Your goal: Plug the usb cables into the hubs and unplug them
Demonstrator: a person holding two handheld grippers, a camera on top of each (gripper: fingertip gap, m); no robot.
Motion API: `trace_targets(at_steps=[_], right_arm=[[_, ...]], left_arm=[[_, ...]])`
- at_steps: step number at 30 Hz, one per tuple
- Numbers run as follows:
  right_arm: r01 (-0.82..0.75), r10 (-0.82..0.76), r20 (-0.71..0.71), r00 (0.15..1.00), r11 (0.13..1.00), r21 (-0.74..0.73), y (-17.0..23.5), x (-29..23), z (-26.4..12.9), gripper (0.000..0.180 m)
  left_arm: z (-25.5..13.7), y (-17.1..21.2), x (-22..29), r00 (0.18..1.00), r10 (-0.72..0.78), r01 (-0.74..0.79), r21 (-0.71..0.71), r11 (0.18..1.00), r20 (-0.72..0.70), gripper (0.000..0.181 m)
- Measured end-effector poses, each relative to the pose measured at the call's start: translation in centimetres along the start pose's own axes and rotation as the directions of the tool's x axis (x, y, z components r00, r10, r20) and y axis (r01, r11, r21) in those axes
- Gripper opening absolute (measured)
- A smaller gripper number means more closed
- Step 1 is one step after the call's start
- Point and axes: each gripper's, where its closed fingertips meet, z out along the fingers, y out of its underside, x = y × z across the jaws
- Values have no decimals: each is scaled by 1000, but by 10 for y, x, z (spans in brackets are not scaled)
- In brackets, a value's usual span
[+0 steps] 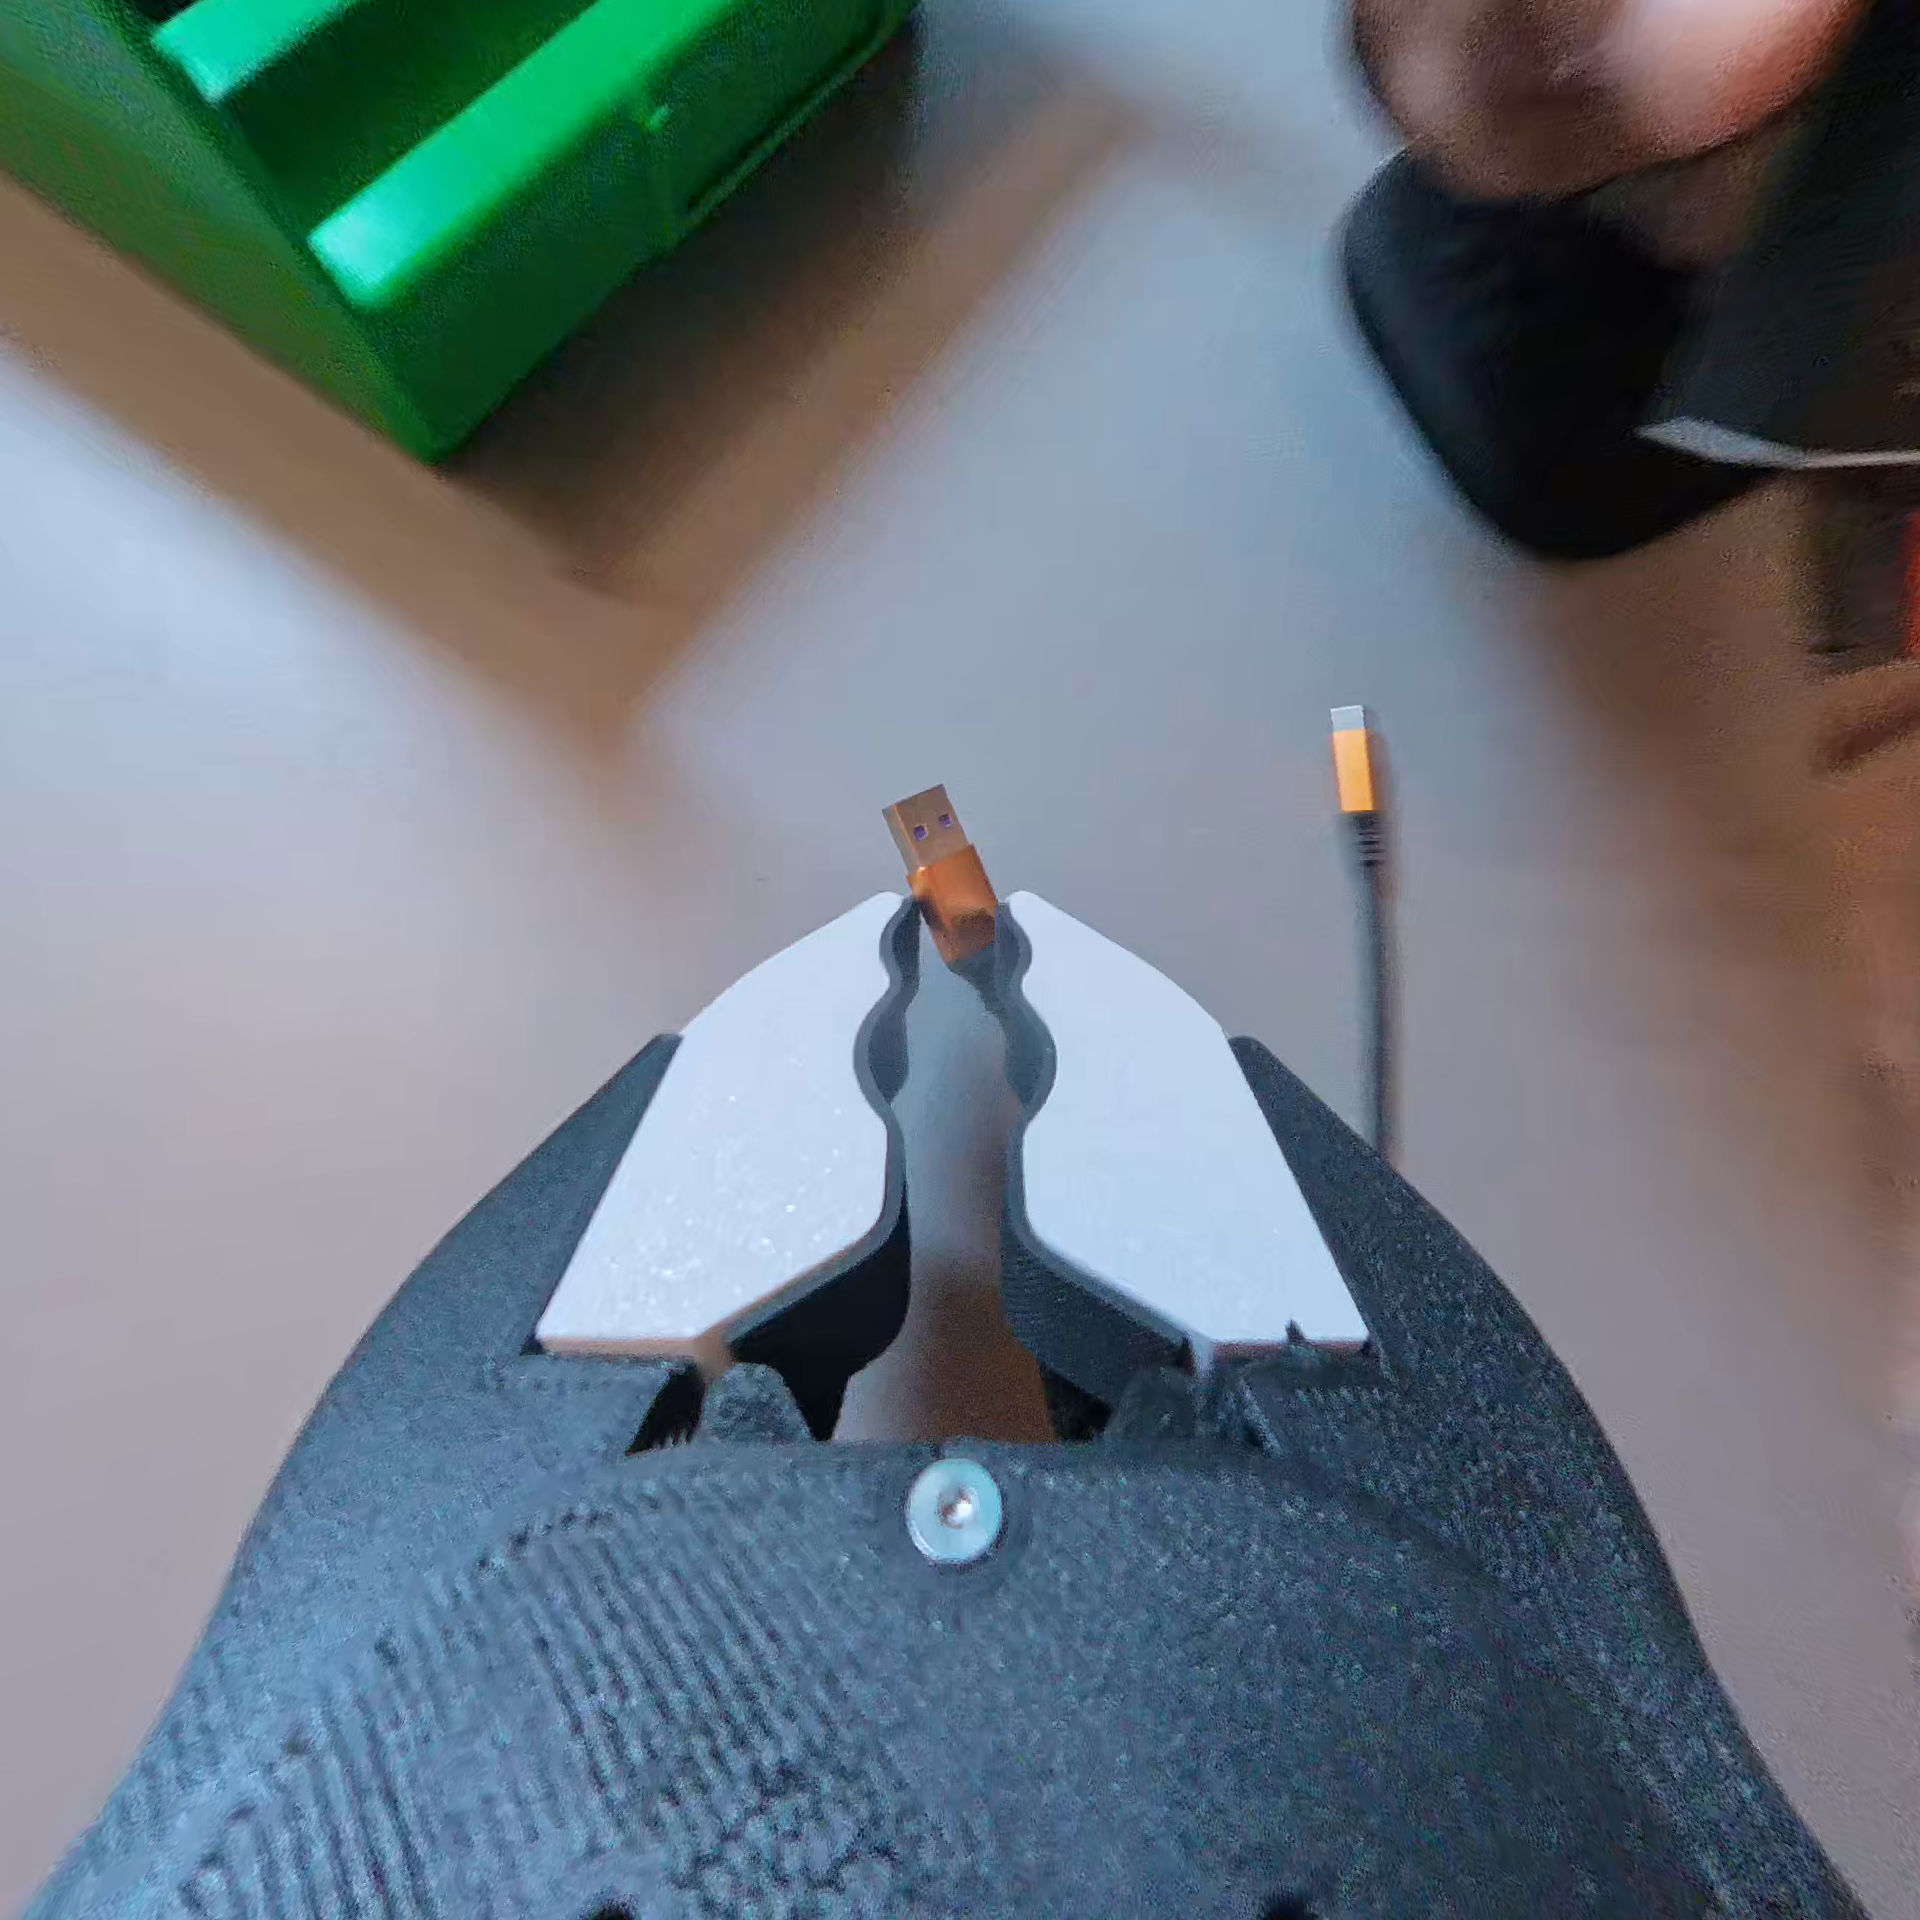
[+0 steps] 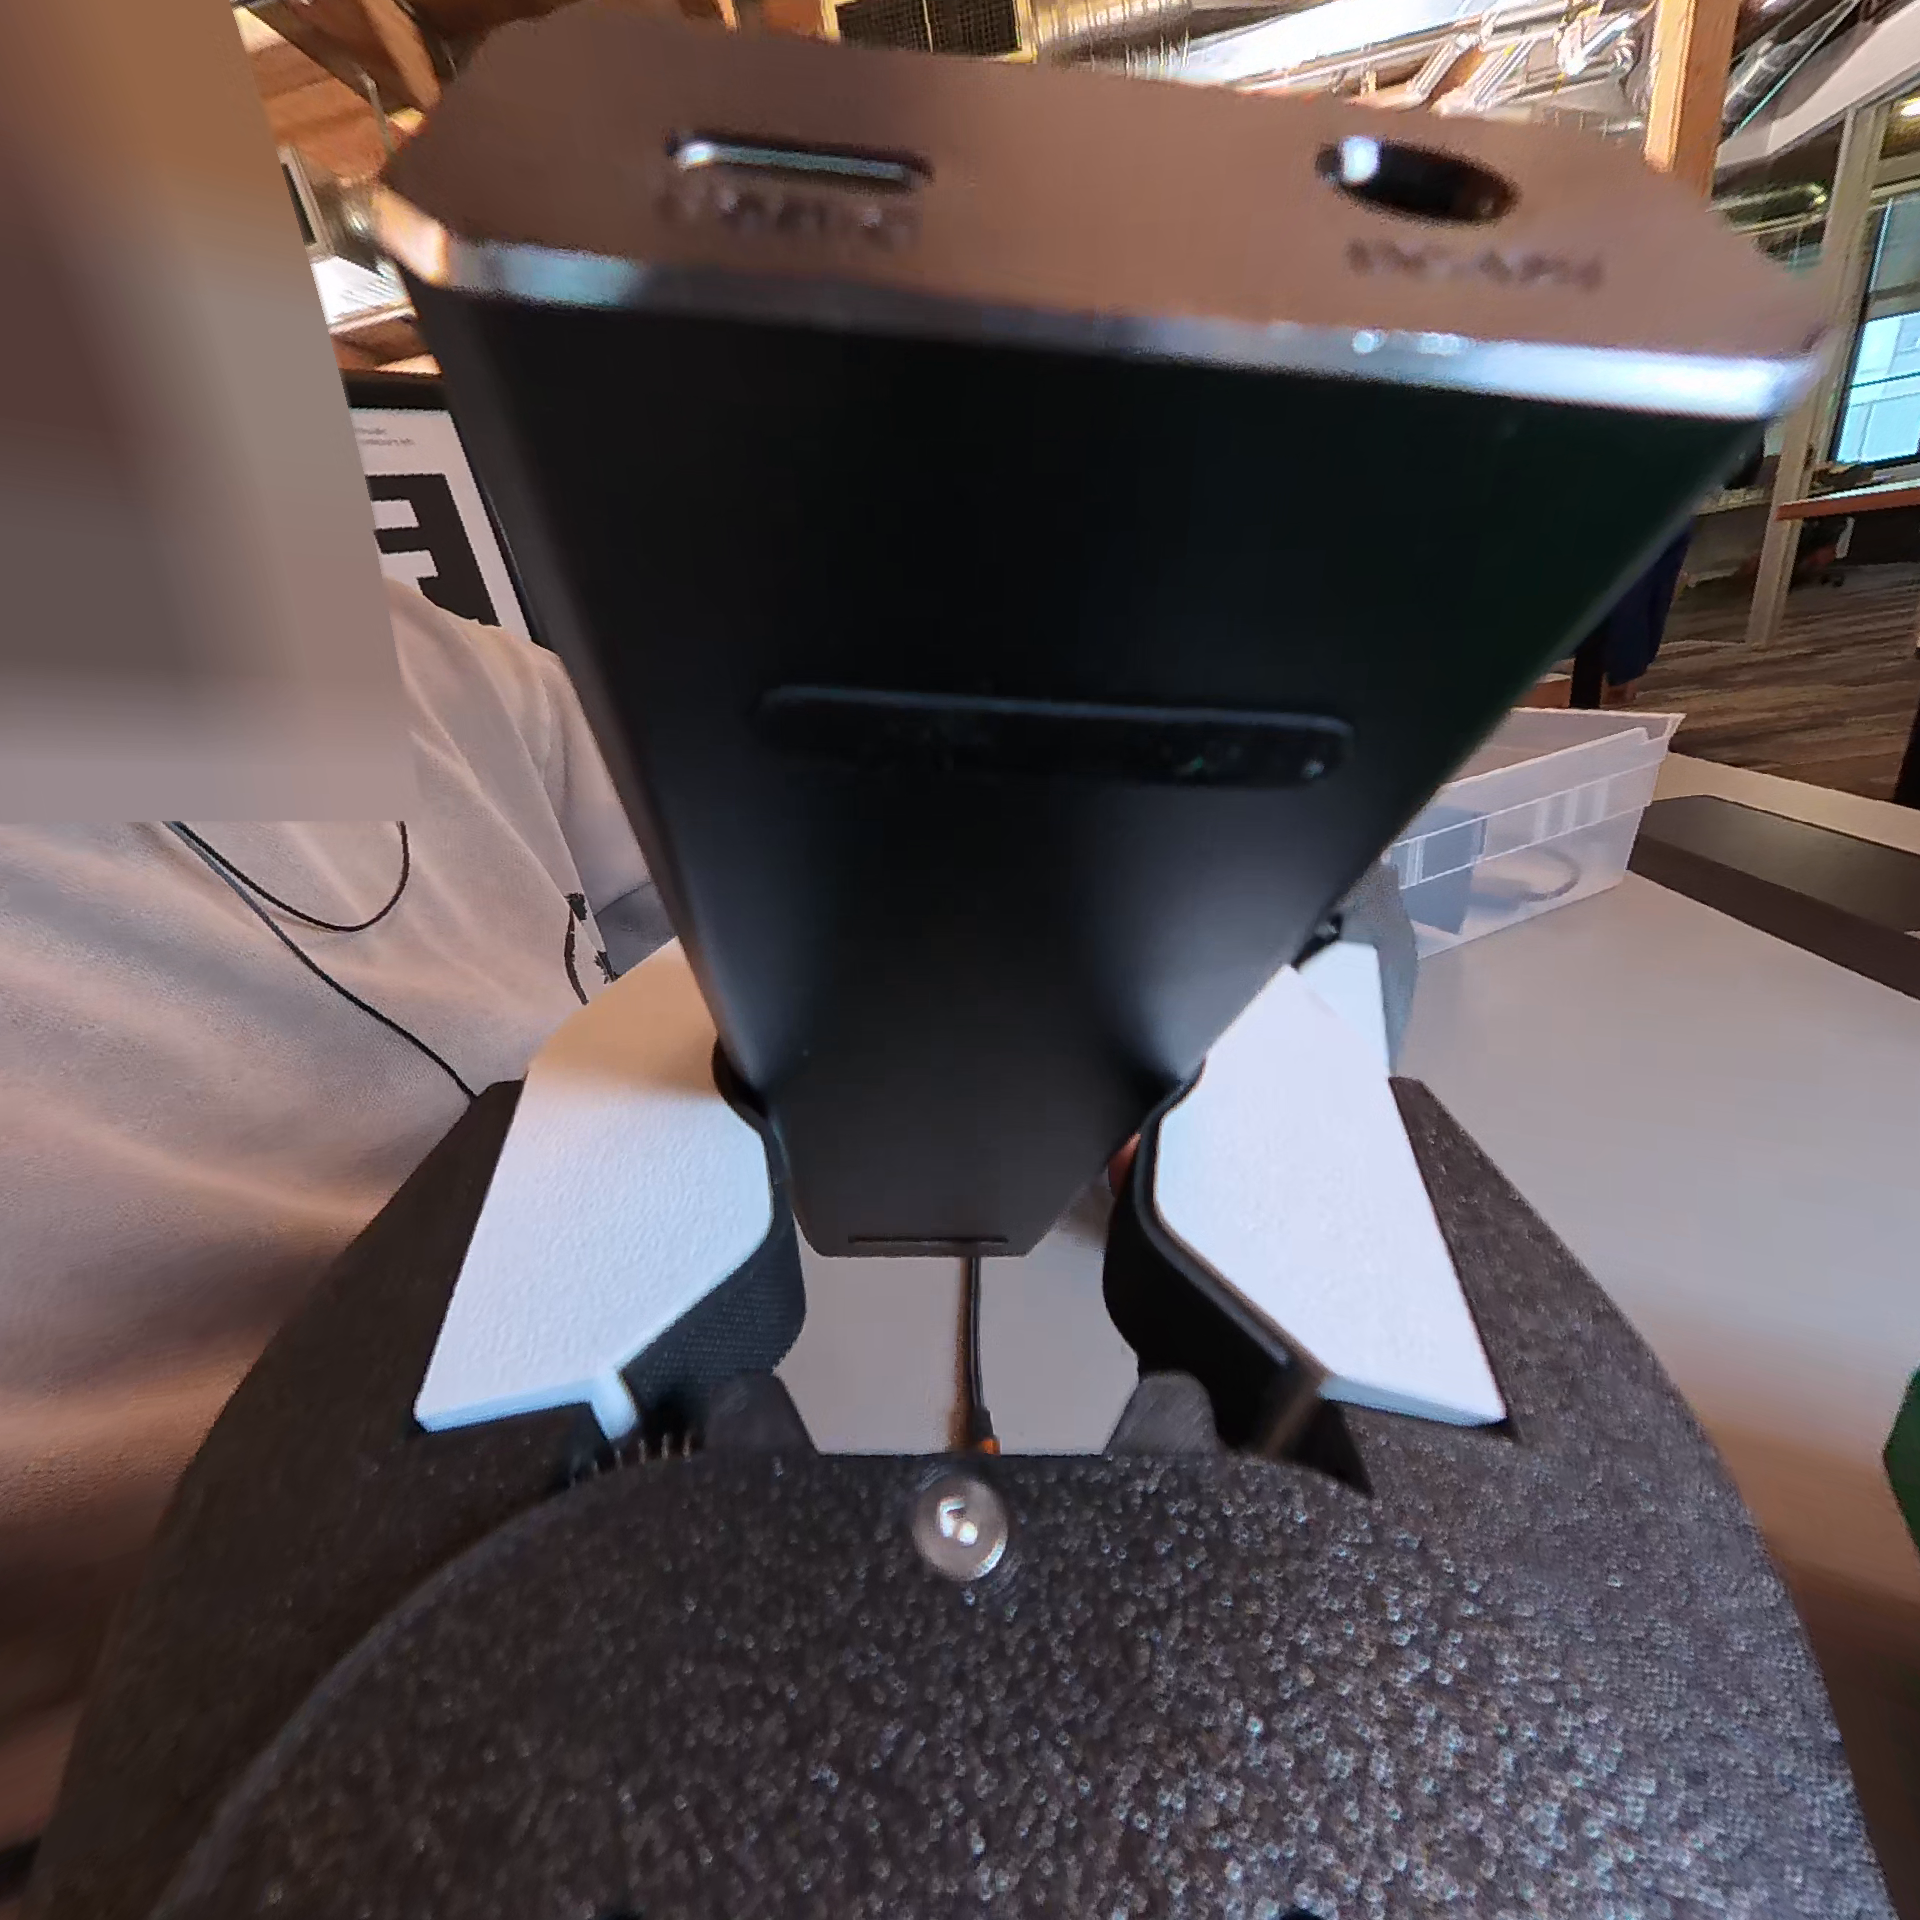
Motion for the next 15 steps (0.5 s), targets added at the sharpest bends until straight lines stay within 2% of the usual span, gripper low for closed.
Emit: trace_targets(at_steps=[2, 6, 10, 15], right_arm=[[-2, 2, -5, 1000, 1000, -4, 1, 1, 0, 72], [3, -4, -23, 1000, 1000, -6, 1, 4, -3, 72], [9, -10, -39, 999, 1000, -5, -1, 6, -4, 72], [30, -31, -59, 998, 999, -24, -1, 7, -2, 72]], left_arm=[[11, 5, -20, 991, 36, -30, -43, 999, 126, 15], [-10, -3, -32, 961, 68, -66, -14, 998, 270, 18], [-14, 7, -13, 970, 29, -26, -16, 1000, 243, 30], [10, 18, -10, 964, -63, 70, -17, 997, 259, 27]])
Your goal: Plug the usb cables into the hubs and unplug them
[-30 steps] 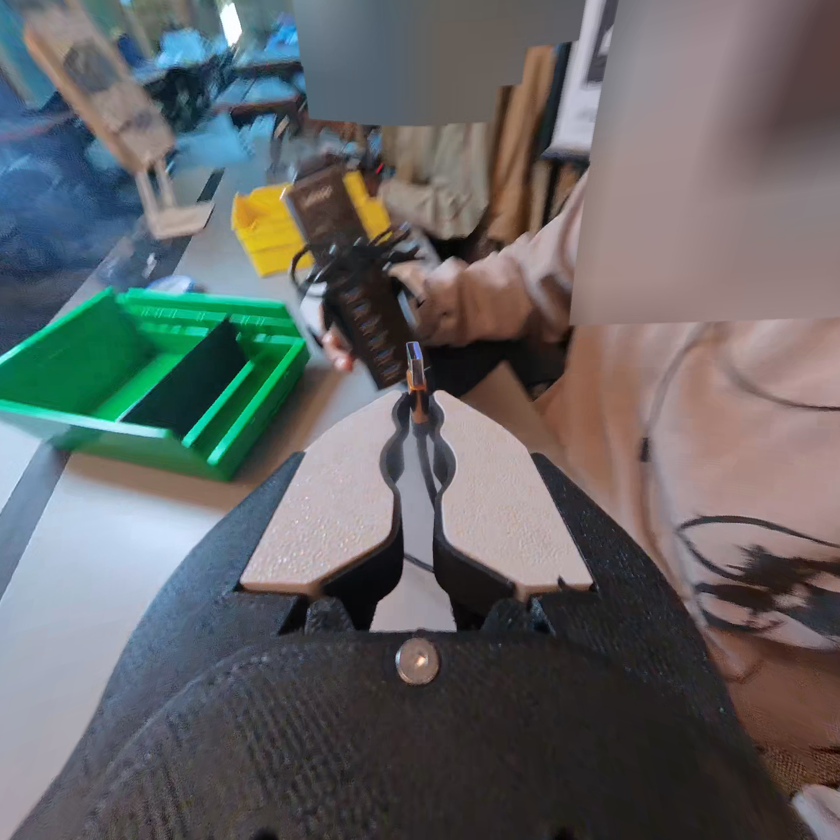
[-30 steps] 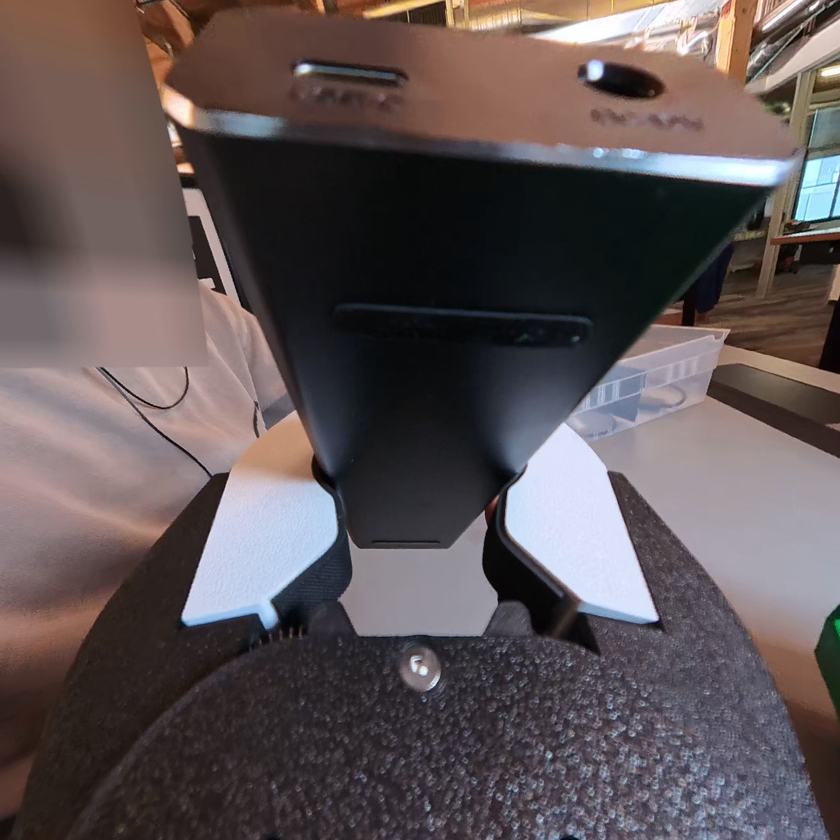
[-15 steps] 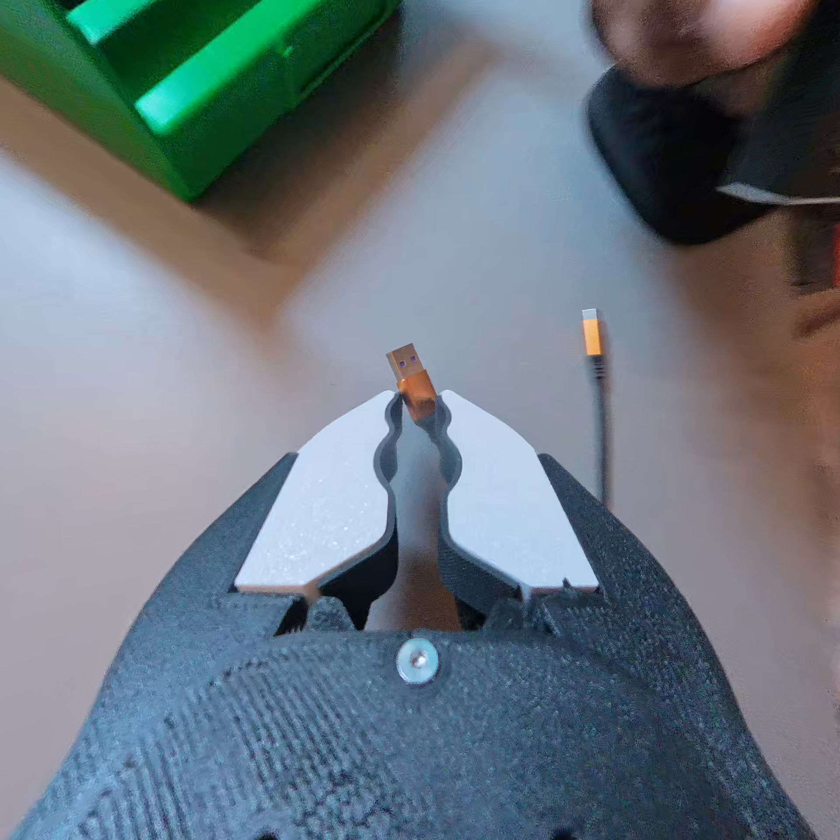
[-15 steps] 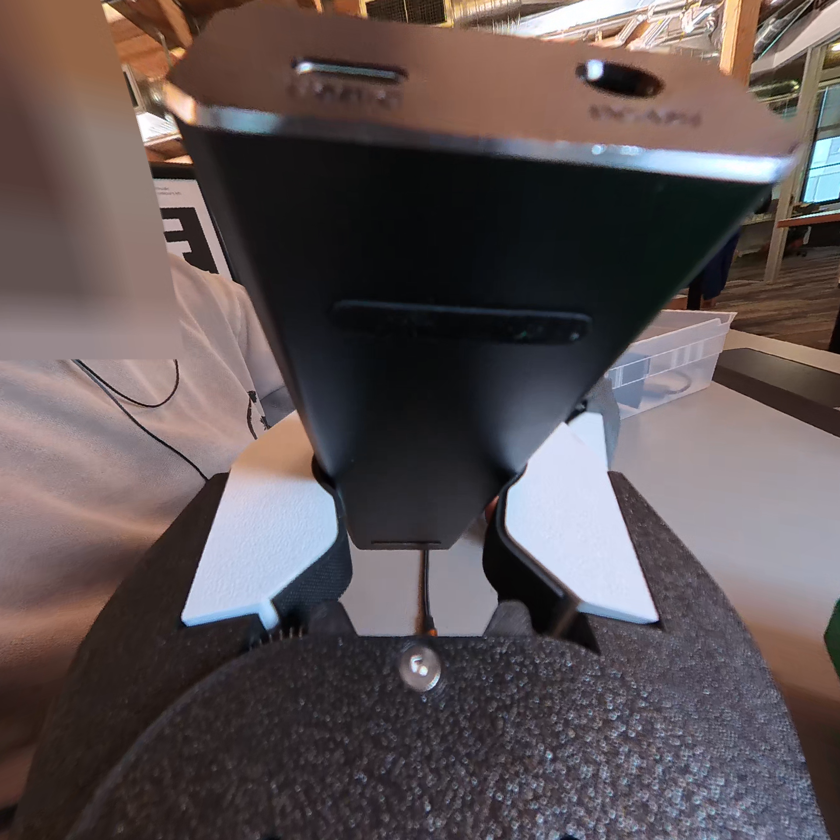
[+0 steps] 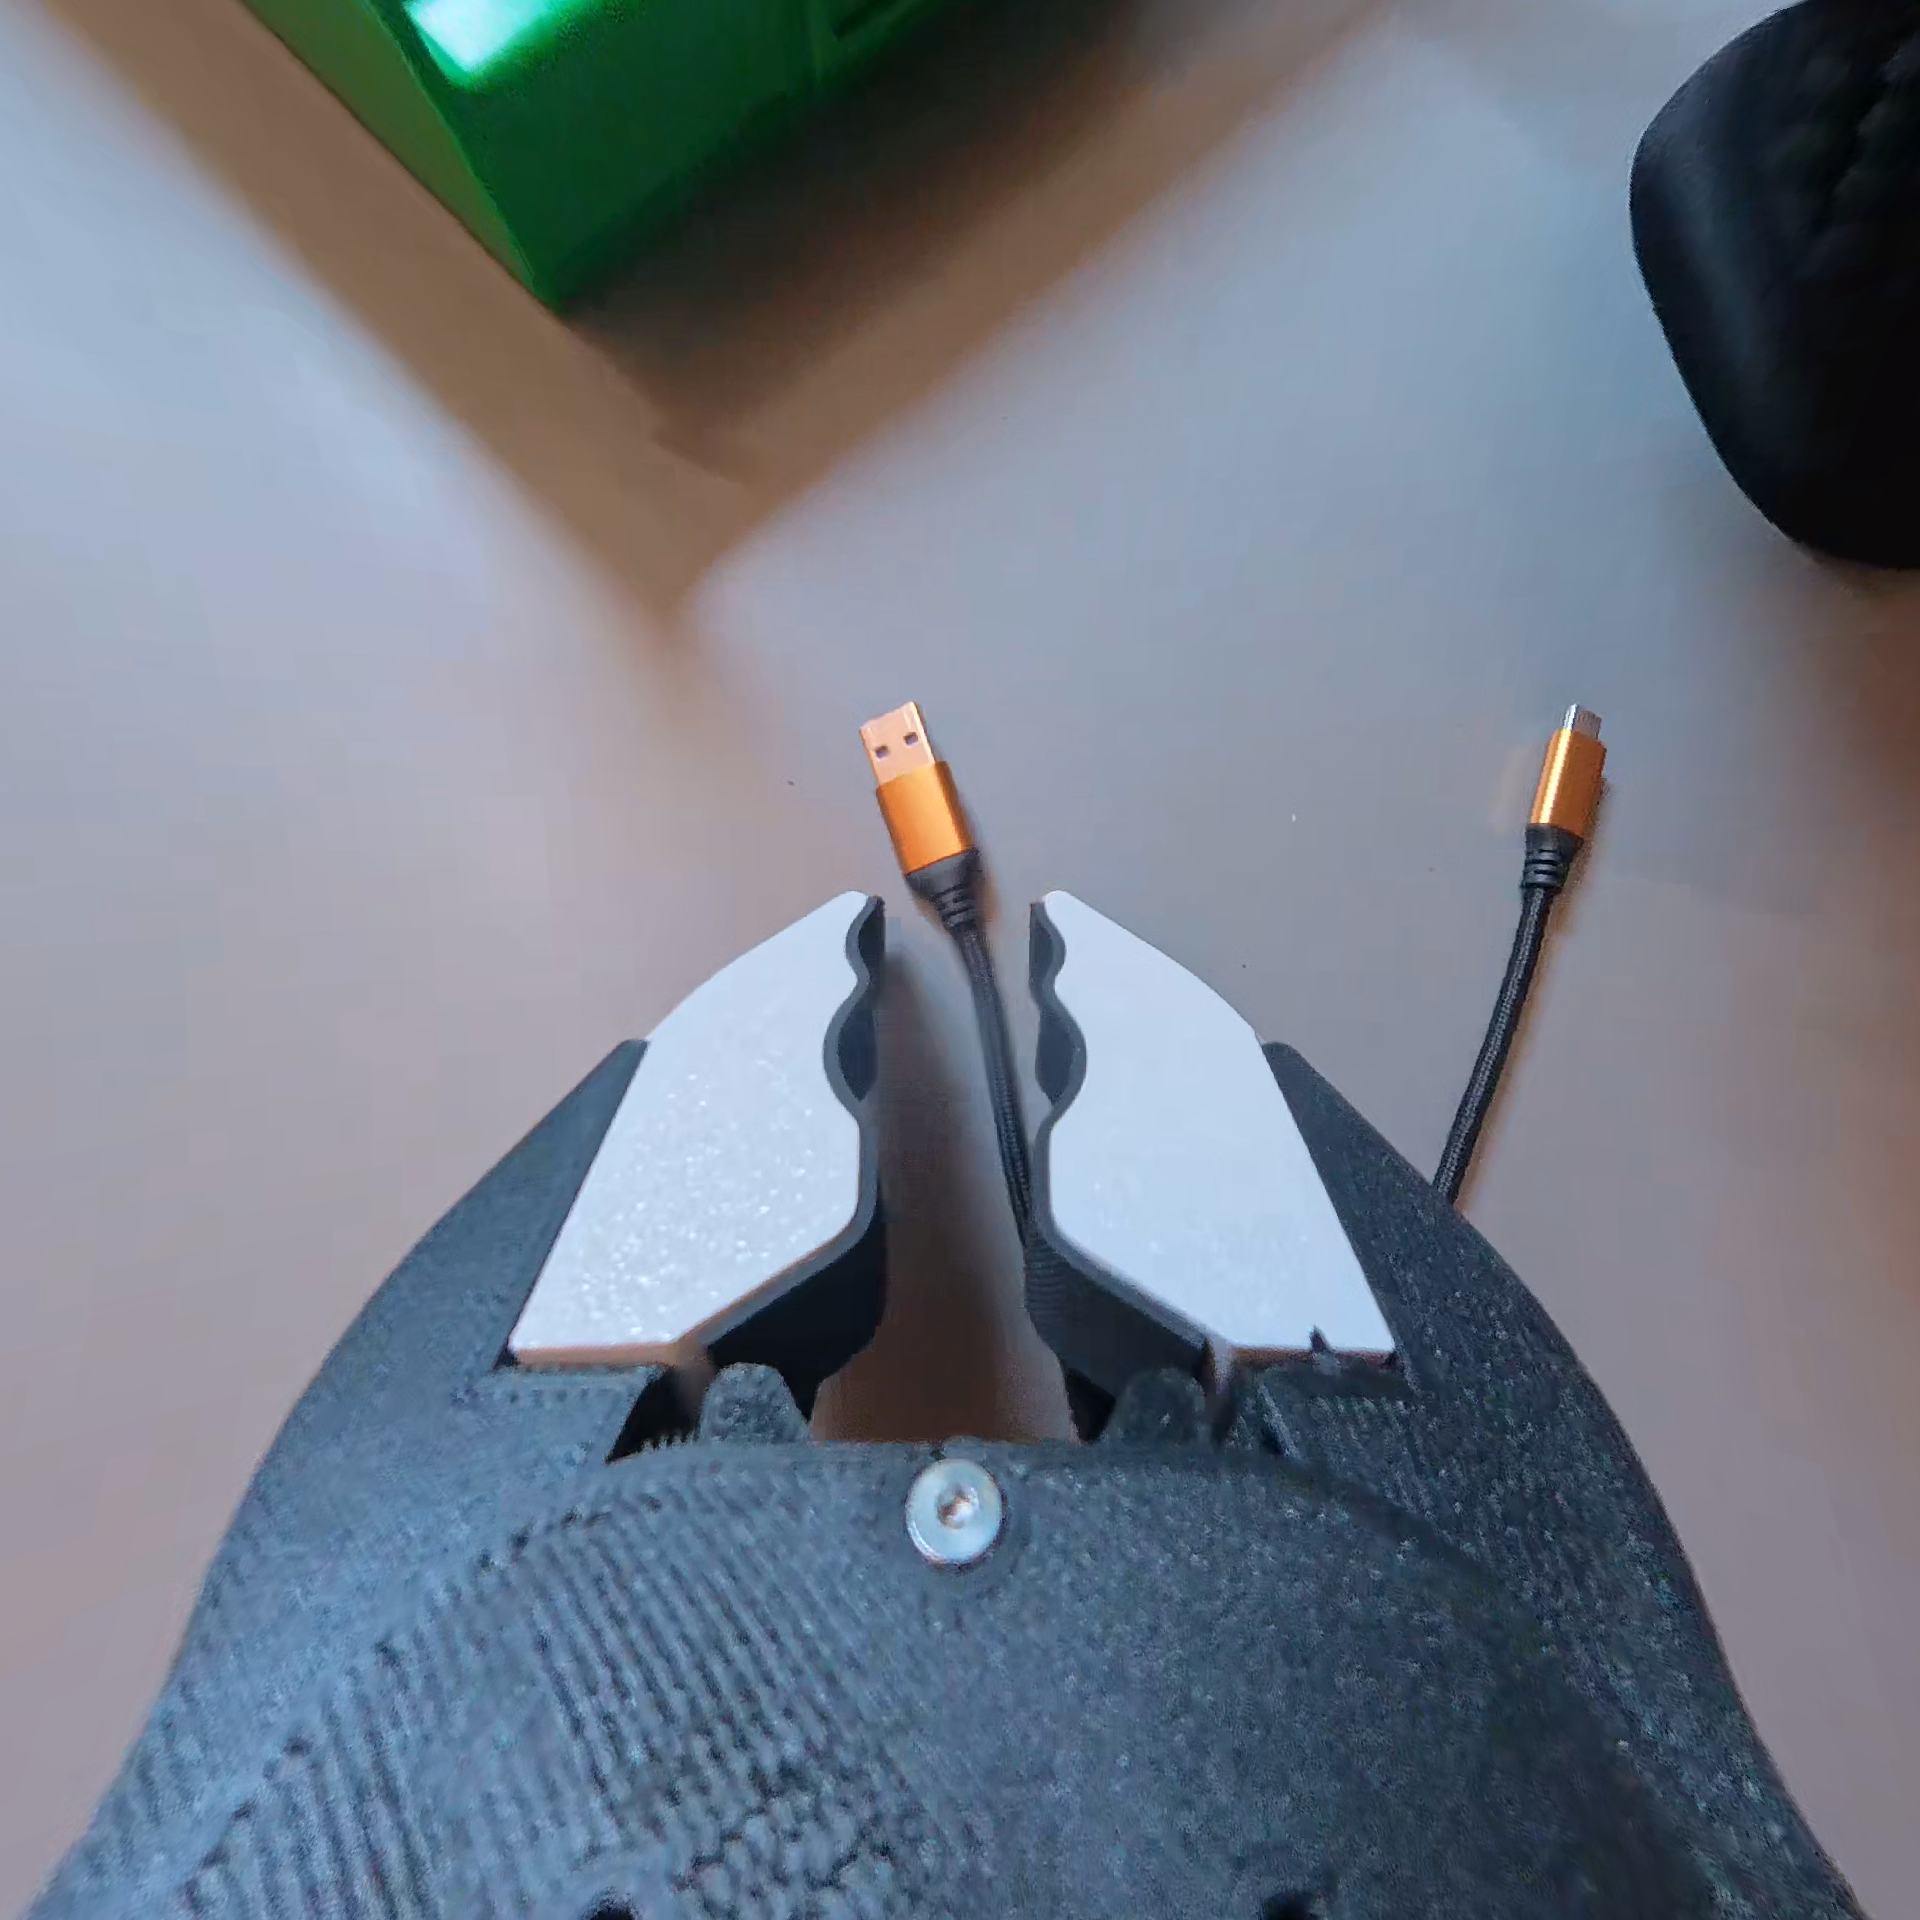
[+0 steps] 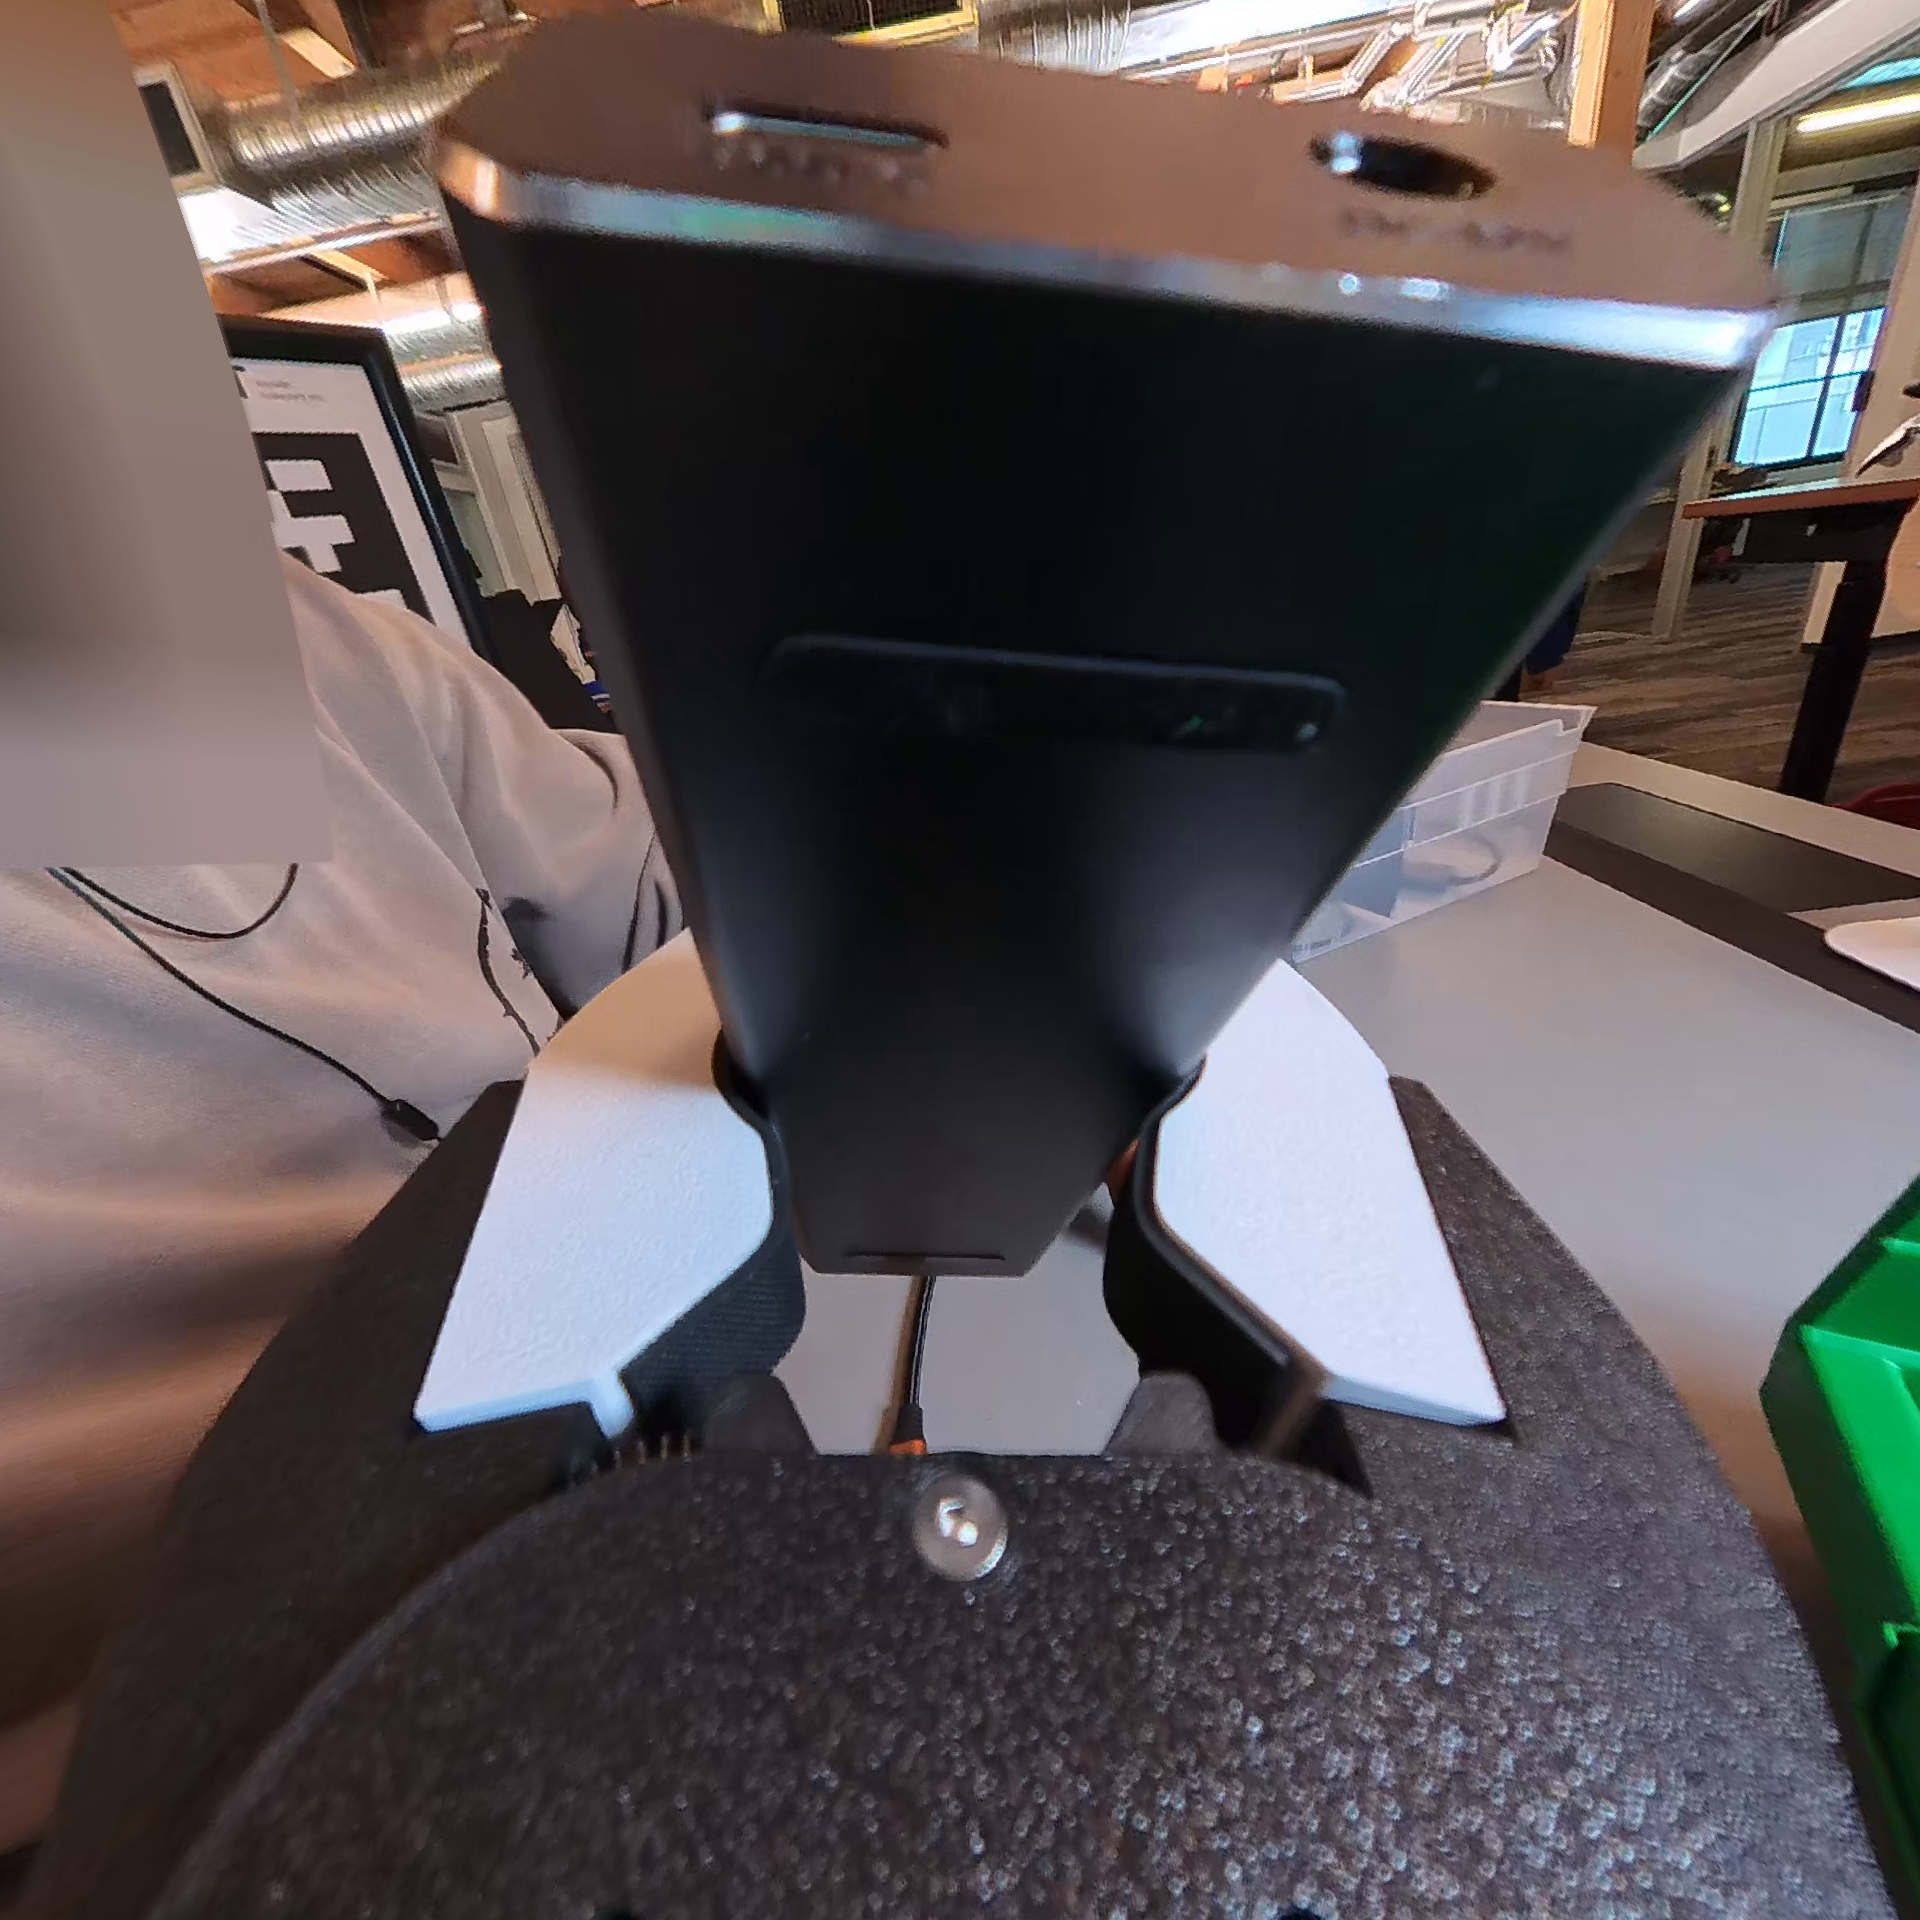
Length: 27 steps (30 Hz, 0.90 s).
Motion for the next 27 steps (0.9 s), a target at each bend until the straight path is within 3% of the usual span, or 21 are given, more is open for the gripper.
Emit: trace_targets(at_steps=[7, 14, 17, 21, 27], right_arm=[[33, -33, -2, 999, 999, -14, -1, -4, 0, 73], [36, -35, 22, 999, 998, -49, 6, -6, 2, 73], [38, -36, 17, 999, 994, -101, 17, -4, 4, 72], [89, -97, -15, 995, 955, -283, 49, 5, 10, 72], [88, -91, 9, 996, 932, -351, 64, 0, 18, 72]], left_arm=[[7, 4, -2, 998, 9, -6, -46, 999, 64, 16], [-5, 2, 4, 993, 115, -115, -18, 993, -7, 7], [-41, -27, 16, 981, 191, -188, 58, 980, -37, 7], [-82, -62, 42, 925, 380, -377, 79, 923, -26, 7], [-80, -71, 41, 846, 533, -533, -50, 845, -5, 7]])
